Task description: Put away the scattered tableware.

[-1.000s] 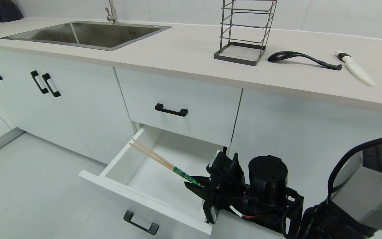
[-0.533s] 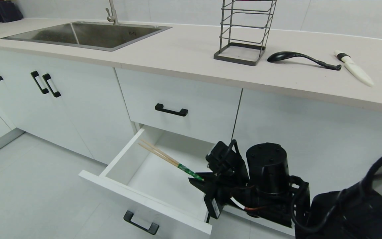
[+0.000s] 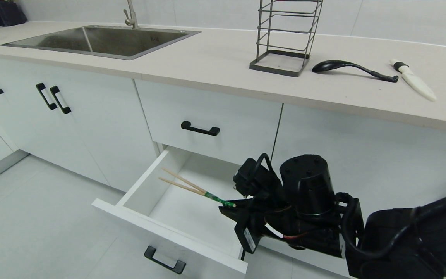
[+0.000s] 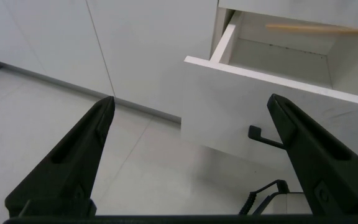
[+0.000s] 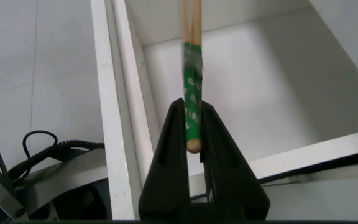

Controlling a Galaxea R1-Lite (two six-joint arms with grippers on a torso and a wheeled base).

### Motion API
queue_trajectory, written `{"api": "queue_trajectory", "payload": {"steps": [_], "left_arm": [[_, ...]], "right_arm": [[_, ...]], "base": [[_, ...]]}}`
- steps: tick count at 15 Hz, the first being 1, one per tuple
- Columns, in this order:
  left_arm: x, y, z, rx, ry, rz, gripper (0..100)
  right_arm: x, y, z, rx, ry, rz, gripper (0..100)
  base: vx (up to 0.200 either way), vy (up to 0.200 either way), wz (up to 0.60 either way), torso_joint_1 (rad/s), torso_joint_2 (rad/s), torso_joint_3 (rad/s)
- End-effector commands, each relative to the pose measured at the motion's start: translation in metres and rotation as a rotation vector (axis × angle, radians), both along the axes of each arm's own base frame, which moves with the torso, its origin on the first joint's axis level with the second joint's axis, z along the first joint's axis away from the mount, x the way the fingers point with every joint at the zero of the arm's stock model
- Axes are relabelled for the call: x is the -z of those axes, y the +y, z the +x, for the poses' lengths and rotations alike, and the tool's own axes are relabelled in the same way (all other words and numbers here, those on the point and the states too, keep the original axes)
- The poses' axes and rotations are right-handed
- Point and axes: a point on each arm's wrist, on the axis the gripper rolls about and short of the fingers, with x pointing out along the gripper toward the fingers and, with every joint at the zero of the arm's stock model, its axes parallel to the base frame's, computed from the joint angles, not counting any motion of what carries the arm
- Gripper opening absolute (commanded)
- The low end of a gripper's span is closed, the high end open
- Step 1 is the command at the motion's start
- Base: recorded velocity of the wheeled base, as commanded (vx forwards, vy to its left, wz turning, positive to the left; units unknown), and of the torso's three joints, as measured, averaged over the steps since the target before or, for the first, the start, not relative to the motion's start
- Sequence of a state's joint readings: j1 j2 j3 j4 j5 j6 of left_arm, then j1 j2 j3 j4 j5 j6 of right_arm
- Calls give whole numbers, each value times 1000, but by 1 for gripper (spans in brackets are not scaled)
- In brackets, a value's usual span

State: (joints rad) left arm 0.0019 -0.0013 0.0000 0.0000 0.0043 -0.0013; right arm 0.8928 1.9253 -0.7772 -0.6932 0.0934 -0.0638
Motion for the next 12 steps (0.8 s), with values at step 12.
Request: {"api": "queue_trajectory", "payload": {"steps": [12], "left_arm": [[0, 0, 0, 0, 1, 0, 100]], "right_arm": [[15, 17, 26, 67, 2, -41, 0]], "base": [[0, 0, 0, 0, 0, 0]]}}
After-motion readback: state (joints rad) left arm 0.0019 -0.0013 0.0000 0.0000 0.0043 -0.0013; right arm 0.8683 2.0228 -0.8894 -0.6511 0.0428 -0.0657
